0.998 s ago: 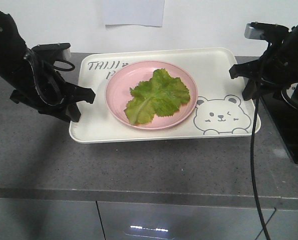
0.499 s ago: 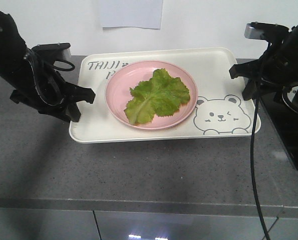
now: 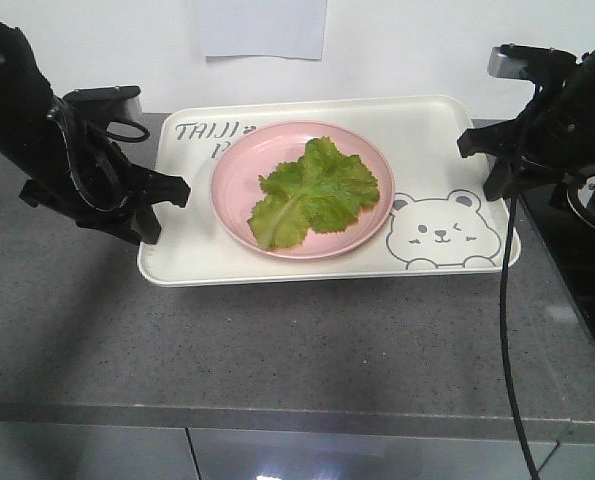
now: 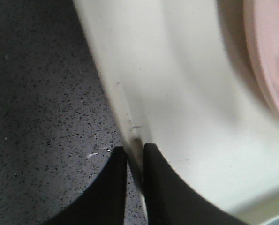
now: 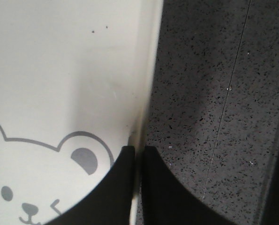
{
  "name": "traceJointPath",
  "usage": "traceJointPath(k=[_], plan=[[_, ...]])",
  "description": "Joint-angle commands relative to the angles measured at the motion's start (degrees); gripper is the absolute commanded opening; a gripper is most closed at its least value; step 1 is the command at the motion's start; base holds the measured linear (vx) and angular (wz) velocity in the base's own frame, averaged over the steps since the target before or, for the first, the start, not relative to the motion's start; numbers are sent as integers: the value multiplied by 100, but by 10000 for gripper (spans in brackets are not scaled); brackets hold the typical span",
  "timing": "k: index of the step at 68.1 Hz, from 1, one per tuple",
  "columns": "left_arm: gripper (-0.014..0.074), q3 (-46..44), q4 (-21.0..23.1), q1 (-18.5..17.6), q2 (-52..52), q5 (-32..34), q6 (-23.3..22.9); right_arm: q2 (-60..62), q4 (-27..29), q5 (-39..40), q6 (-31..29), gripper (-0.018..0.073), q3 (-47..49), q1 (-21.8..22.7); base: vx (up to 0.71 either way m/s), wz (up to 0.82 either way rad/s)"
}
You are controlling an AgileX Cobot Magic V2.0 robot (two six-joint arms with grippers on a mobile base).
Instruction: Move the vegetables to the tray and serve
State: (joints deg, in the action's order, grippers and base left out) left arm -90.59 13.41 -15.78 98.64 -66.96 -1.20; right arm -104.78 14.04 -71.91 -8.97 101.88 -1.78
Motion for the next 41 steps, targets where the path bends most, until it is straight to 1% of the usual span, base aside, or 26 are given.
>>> traceJointPath(k=[1, 41], plan=[[-6, -226, 594, -118, -326, 291, 180, 334, 619, -161, -137, -6, 151, -90, 0, 0], [-6, -226, 594, -118, -326, 291, 180, 334, 619, -161, -137, -6, 151, -90, 1, -1]])
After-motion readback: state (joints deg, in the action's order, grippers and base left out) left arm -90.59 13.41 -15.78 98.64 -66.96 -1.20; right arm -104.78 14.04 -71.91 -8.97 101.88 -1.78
